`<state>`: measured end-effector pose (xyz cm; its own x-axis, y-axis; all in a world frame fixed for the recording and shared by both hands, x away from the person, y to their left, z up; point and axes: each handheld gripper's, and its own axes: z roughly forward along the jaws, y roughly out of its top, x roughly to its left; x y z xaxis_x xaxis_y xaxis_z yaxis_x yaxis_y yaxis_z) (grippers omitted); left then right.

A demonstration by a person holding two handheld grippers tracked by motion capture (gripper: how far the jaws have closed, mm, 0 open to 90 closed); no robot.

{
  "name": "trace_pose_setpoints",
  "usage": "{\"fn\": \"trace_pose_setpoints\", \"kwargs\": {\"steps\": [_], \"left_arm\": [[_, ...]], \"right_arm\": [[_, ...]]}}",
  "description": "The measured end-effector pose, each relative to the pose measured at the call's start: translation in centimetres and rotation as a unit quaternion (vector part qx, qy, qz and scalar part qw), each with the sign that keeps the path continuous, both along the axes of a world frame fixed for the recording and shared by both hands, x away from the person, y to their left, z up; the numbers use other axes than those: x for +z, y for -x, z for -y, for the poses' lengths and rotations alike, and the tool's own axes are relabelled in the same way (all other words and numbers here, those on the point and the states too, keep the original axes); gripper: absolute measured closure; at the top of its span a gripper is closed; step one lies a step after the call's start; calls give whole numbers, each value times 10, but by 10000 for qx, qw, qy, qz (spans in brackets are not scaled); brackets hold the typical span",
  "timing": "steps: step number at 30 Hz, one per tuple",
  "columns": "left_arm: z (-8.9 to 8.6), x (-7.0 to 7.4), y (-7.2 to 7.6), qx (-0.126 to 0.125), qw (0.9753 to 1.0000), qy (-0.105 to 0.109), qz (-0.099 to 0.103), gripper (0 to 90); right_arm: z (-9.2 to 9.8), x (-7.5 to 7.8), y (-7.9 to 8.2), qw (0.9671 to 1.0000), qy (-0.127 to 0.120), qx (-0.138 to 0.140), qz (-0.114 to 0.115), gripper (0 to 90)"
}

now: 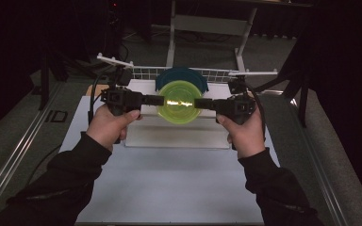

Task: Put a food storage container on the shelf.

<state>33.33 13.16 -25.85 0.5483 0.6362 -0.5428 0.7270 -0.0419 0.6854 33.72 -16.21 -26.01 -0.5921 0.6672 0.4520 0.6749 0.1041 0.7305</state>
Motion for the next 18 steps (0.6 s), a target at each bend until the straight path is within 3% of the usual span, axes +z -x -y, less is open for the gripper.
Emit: {"fn": "trace_pose_setpoints", "kwargs": {"steps": [9,18], "left_arm": [[6,19,-28,81,9999,-115,93,809],[8,17,-53,124,9999,-25,-63,808]], "right_arm": [[0,19,-24,9998,51,-216,7,802],[-2,23,-48,9990,196,-392,-119,801]]}}
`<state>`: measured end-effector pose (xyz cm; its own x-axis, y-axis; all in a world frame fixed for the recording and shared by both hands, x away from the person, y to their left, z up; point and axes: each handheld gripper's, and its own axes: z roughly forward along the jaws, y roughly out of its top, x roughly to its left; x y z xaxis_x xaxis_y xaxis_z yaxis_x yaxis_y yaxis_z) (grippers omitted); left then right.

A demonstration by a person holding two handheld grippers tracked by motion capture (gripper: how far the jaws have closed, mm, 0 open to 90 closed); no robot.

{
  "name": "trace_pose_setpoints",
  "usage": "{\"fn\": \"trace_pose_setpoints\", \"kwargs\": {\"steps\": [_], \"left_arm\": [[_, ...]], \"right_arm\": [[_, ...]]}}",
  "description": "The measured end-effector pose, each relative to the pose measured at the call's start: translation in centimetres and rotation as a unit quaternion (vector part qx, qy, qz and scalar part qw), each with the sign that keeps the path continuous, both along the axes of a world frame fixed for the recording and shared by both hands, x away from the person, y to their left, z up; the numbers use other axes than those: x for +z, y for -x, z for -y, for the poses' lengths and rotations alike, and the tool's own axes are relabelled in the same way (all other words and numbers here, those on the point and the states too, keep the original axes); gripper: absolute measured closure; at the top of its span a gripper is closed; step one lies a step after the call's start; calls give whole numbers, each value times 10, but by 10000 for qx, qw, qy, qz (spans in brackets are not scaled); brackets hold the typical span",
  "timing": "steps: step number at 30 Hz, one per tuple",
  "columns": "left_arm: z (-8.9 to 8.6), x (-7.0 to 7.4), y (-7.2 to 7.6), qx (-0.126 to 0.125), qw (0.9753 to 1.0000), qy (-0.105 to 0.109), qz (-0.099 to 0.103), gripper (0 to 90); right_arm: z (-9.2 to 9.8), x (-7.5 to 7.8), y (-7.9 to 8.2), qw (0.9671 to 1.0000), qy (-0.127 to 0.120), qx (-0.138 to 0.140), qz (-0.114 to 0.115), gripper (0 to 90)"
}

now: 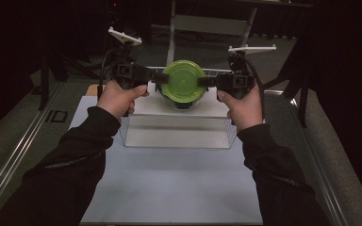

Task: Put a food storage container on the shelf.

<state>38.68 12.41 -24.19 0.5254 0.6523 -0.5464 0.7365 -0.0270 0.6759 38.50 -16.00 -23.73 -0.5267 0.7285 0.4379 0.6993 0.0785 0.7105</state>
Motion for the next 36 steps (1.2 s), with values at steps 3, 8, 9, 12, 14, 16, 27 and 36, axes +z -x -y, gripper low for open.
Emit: {"fn": "trace_pose_setpoints", "kwargs": {"steps": [3,8,9,12,14,16,27,36], "left_arm": [[0,0,-6,-23,10000,-6,3,806],[-1,-2,-11,-9,10000,79,53,795],[-1,-2,-12,14,9999,120,58,789],[3,-6,-15,16,9998,174,11,736],[5,-10,-18,-39,9998,198,-58,687],[6,-11,-20,43,9996,272,-55,666],[11,-13,-24,173,9993,321,-18,489],[2,-7,-14,406,9980,423,238,431]], "right_arm": [[1,0,-5,10000,-64,-25,-48,800],[1,2,-11,9998,-82,-44,-173,790],[1,2,-13,9996,-128,-48,-240,787],[3,0,-18,9991,-183,-142,-353,753],[5,-3,-23,9982,-266,-147,-518,727],[7,-5,-25,9979,-313,-180,-538,714],[6,-4,-33,9979,-403,-150,-488,554],[10,-2,-29,9990,-395,-80,-177,438]]}}
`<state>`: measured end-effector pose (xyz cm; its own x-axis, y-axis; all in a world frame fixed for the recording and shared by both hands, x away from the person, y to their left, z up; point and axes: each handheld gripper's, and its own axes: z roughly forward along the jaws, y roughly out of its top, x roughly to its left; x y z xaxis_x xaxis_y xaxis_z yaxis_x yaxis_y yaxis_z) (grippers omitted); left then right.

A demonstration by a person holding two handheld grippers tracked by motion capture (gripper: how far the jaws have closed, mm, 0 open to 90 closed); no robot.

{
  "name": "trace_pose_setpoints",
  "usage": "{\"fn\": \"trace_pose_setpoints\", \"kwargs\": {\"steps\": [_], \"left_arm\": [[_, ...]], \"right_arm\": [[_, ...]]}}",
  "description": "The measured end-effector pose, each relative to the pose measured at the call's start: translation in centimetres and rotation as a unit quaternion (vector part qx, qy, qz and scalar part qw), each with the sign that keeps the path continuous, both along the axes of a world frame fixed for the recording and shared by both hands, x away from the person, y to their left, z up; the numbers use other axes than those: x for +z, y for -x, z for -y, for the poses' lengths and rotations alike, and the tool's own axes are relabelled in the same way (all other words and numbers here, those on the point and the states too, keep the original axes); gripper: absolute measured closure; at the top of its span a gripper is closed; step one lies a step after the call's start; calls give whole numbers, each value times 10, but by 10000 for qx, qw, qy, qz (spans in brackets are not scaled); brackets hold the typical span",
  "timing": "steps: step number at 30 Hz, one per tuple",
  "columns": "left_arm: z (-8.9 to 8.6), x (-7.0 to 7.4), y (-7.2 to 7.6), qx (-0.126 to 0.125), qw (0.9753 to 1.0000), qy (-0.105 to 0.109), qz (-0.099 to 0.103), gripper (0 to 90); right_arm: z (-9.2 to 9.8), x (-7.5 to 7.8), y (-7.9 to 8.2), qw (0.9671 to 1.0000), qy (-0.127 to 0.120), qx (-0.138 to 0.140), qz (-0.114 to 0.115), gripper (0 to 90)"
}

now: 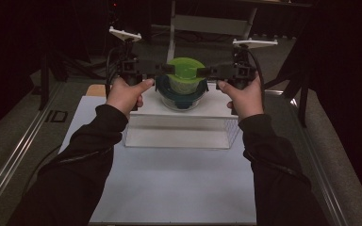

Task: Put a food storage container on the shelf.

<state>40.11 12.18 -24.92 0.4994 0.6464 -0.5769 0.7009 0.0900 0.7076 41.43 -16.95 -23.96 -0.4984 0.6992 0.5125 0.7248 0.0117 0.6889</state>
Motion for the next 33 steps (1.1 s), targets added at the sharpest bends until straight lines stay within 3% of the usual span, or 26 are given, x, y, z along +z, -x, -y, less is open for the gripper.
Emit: {"fn": "trace_pose_setpoints", "kwargs": {"steps": [7,10,13,15,17,19,20,22,24,27,30,33], "left_arm": [[-8,3,24,-36,9991,47,426,418],[-11,1,40,-89,9968,64,796,394],[-14,-3,52,-280,9947,177,973,350],[-17,-7,61,-421,9924,237,1133,320],[-20,-13,69,-494,9901,270,1285,293],[-20,-23,79,-447,9861,260,1576,286],[-17,-31,84,-428,9855,124,1636,256],[-15,-44,92,-424,9839,132,1729,241],[-12,-56,100,-455,9832,129,1763,166],[-11,-70,109,-480,9818,29,1836,129],[-9,-83,118,-501,9797,-126,1935,12],[-8,-92,127,-547,9786,-233,1972,9]], "right_arm": [[5,1,16,9996,57,85,254,454],[5,1,25,9992,152,199,322,479],[4,0,31,9984,297,341,340,532],[4,-3,34,9982,336,376,311,626],[3,-6,35,9978,437,397,292,674],[1,-11,34,9977,446,461,208,736],[0,-13,33,9977,455,460,187,753],[-3,-17,32,9977,474,467,135,820],[-6,-20,31,9979,475,402,149,897],[-10,-23,28,9975,584,354,167,897],[-15,-26,23,9973,634,346,120,897],[-17,-28,19,9975,635,285,110,897]]}}
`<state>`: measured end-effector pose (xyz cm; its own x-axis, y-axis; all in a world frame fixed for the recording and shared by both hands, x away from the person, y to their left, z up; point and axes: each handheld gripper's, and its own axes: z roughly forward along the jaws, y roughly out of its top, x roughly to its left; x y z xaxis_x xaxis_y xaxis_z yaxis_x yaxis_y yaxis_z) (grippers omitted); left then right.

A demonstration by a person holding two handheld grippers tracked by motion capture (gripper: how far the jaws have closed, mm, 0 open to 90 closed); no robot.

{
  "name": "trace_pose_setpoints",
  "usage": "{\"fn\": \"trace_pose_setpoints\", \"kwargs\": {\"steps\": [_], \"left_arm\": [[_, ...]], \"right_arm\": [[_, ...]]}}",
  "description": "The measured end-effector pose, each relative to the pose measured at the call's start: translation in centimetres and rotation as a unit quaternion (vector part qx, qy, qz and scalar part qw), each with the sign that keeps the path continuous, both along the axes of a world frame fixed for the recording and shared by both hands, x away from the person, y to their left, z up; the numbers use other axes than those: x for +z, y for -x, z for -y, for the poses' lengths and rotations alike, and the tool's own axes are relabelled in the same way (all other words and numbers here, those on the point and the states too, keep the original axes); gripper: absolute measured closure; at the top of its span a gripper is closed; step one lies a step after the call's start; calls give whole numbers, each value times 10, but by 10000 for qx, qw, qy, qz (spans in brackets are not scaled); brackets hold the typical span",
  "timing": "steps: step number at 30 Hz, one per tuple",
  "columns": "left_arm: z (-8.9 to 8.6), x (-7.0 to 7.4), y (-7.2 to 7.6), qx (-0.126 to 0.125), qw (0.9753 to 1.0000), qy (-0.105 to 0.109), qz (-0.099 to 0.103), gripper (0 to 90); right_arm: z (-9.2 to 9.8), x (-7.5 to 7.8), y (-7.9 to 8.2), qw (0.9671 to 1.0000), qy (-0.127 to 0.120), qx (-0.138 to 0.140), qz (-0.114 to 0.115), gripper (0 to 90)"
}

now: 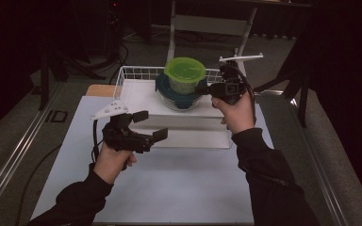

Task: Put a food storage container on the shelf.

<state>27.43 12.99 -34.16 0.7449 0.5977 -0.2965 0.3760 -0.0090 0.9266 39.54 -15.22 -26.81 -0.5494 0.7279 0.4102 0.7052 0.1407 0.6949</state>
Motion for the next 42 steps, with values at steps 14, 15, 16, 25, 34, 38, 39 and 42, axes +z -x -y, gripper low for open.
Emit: {"fn": "trace_pose_setpoints", "kwargs": {"steps": [14,15,16,25,34,38,39,42], "left_arm": [[7,-22,20,-137,9994,-271,161,9],[7,-23,20,-135,9994,-274,155,9],[7,-24,20,-138,9993,-296,157,9],[5,-25,22,-248,9989,-269,287,9],[7,-23,24,-367,9985,-261,317,9],[7,-28,26,-377,9983,-286,333,9],[7,-29,27,-407,9981,-305,339,9],[8,-33,30,-443,9980,-267,374,9]], "right_arm": [[-2,-3,-11,9997,-107,-201,-14,885],[-1,-3,-10,9998,-123,-181,-13,878],[0,-3,-9,9998,-141,-152,-25,873],[7,-6,19,9993,-154,156,313,617],[11,-15,49,9957,-383,365,761,302],[16,-39,67,9916,-570,701,928,164],[17,-44,71,9908,-544,716,1007,162],[19,-59,80,9902,-461,733,1100,161]]}}
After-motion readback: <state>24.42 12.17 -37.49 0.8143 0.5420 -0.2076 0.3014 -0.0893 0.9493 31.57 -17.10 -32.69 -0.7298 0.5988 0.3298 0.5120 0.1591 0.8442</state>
